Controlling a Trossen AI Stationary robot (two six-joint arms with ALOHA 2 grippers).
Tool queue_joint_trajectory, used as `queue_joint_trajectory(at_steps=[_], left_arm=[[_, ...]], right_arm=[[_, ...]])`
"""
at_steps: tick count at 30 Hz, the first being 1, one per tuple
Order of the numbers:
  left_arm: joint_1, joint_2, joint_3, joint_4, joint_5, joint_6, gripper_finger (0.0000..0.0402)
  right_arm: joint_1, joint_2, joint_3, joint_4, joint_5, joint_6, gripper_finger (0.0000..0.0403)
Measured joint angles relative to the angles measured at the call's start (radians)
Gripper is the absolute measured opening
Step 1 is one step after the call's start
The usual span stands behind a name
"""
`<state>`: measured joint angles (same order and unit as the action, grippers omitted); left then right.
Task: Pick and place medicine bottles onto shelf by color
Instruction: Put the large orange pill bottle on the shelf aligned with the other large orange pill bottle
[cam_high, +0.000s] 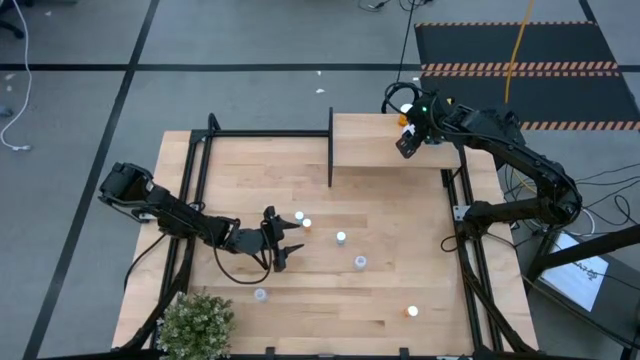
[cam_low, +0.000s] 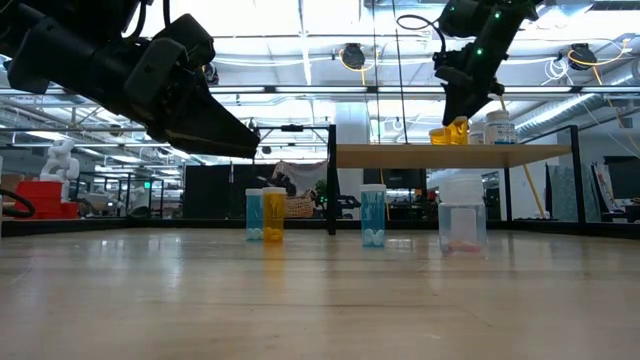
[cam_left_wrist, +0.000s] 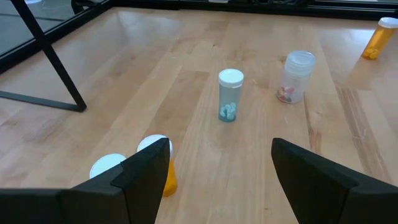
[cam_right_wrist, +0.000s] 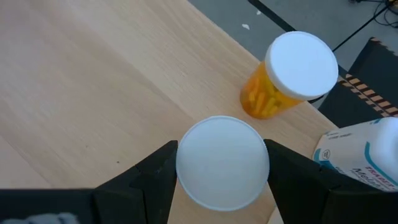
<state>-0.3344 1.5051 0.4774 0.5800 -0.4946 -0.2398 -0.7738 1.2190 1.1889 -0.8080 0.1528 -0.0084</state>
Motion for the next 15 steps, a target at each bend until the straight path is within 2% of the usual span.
queue_joint_trajectory(at_steps=[9, 15], left_arm=[[0.0, 0.0, 0.0, 0.0, 0.0, -0.004, 0.028], [0.0, 0.0, 0.0, 0.0, 0.0, -0.006, 0.028]], right_arm=[[0.0, 0.0, 0.0, 0.0, 0.0, 0.015, 0.0216], [0.0, 0.0, 0.0, 0.0, 0.0, 0.014, 0.0244]])
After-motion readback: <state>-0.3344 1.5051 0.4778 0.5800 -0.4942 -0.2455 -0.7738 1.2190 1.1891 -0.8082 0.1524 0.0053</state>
